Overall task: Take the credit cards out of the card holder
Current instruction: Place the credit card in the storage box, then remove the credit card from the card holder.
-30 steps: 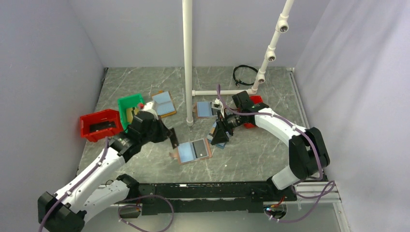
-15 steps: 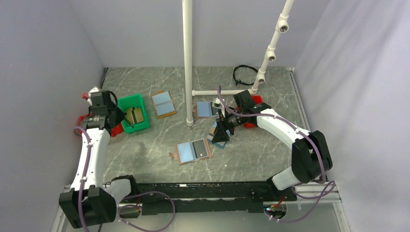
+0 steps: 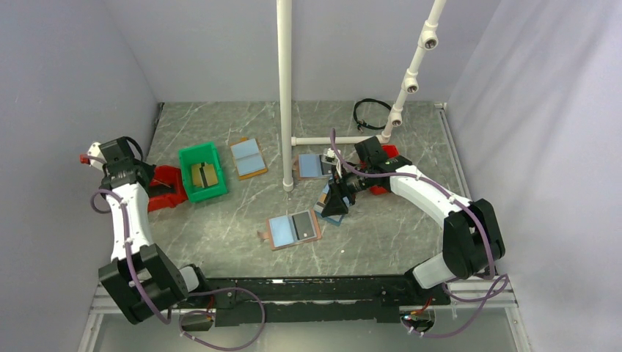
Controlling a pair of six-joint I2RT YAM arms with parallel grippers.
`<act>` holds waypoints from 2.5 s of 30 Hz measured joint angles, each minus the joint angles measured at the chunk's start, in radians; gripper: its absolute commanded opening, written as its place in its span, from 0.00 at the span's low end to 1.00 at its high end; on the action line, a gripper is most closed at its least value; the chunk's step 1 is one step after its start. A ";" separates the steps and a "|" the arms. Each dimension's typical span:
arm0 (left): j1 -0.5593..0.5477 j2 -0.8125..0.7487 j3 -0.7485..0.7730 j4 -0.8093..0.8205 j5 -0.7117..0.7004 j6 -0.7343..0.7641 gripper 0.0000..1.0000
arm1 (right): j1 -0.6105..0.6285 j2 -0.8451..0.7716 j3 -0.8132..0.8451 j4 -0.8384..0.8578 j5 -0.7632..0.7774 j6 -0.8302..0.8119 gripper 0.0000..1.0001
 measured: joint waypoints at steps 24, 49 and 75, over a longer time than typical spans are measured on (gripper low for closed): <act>0.102 0.158 -0.018 0.137 0.008 -0.076 0.26 | 0.000 0.016 0.000 -0.003 -0.014 -0.013 0.65; 0.105 -0.294 -0.267 0.138 0.708 -0.090 0.77 | -0.001 0.016 0.000 -0.023 -0.046 -0.048 0.64; -0.932 -0.264 -0.706 0.610 0.695 -0.352 0.59 | 0.088 0.185 -0.051 0.140 0.017 0.185 0.45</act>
